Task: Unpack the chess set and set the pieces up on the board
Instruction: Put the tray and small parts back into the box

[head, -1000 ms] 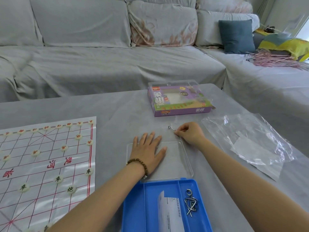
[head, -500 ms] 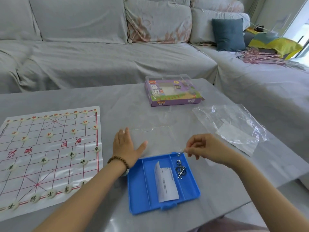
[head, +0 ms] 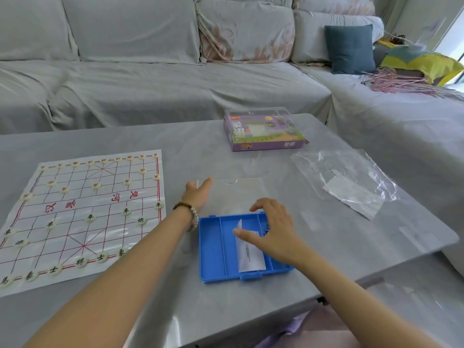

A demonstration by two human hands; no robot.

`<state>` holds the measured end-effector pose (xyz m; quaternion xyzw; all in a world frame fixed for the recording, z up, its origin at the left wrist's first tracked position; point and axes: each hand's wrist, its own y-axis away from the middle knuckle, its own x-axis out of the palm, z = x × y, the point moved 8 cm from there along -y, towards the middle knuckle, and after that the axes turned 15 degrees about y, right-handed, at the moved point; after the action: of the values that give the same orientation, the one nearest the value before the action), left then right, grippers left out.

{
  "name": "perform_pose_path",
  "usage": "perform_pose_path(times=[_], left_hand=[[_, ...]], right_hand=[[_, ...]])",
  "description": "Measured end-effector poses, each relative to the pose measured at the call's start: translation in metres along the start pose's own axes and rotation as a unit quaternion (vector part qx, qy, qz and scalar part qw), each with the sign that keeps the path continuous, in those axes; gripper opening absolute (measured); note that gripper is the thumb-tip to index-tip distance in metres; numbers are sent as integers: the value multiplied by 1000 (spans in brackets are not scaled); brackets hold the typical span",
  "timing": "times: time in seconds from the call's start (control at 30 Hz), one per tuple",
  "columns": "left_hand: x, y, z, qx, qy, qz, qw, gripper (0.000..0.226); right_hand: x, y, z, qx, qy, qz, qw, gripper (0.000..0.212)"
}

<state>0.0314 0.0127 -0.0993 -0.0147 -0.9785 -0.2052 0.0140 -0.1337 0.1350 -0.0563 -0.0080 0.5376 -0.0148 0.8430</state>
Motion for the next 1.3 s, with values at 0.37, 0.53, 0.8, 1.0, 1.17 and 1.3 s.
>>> perform_pose_path(times=[0.37, 0.53, 0.8, 1.0, 1.17, 1.3], left_hand=[[10, 7, -7, -34, 227, 25, 973, 41], [8, 39, -30, 60, 258, 89, 960, 52], [19, 89, -15, 103, 78, 221, 967, 60], [41, 103, 20, 221, -293, 269, 890, 42], [45, 97, 41, 272, -563, 200, 754, 61], [45, 82, 34, 225, -575, 115, 778, 64]], right_hand=[[18, 10, -54, 139, 2, 28, 990, 129], [4, 15, -51, 191, -338, 21, 921, 85], [-19, 24, -75, 208, -450, -31, 868, 58], [-14, 30, -76, 204, -442, -9, 874, 55], [-10, 31, -75, 202, -395, 10, 896, 48], [-8, 34, -84, 244, -337, -25, 909, 47]])
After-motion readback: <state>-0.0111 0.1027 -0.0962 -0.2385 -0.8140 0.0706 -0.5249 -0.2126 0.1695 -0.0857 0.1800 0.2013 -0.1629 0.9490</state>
